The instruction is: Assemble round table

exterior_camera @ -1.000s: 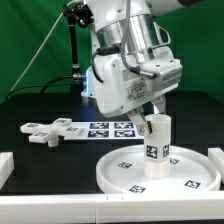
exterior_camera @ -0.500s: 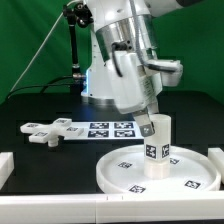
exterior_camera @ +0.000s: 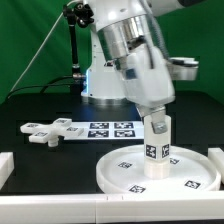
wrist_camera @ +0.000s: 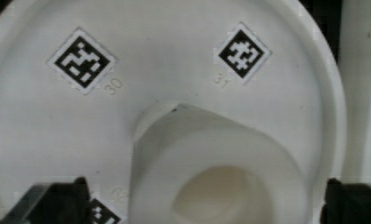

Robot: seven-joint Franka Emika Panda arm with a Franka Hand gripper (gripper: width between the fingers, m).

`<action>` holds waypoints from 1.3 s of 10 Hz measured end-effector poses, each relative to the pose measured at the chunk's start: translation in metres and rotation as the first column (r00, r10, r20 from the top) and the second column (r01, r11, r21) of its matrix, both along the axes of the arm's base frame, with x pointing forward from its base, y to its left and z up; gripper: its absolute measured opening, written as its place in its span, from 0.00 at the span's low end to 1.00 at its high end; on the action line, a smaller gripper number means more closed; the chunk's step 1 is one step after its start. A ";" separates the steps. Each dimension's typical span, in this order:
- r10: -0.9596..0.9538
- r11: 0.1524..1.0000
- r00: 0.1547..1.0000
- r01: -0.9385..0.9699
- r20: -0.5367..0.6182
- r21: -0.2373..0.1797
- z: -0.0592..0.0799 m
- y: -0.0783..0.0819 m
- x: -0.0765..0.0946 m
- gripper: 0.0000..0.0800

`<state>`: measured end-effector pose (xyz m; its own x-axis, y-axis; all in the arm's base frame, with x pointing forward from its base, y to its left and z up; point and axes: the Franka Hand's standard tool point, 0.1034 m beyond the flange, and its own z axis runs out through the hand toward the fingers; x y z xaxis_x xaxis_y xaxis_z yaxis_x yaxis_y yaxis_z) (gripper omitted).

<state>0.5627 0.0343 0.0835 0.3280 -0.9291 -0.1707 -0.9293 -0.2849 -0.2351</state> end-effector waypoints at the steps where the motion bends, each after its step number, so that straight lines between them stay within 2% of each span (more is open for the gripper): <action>1: 0.103 0.994 0.994 -0.103 0.023 -0.023 0.000 0.001 0.000 0.81; 6: 0.410 0.910 0.909 -0.402 0.077 -0.100 -0.001 0.000 0.000 0.81; 8: 0.663 0.741 0.745 -0.641 0.066 -0.200 0.000 0.006 0.002 0.81; 10: 0.828 0.550 0.558 -0.793 0.050 -0.262 0.000 0.007 0.002 0.81; 11: 0.873 0.477 0.486 -0.830 0.046 -0.288 -0.001 0.004 0.002 0.81; 13: 0.918 0.387 0.396 -0.869 0.037 -0.309 -0.001 0.003 0.003 0.81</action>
Offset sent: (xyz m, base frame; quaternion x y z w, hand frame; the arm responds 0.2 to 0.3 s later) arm 0.0000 0.0000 0.0000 0.0000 0.0000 -0.1296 0.9916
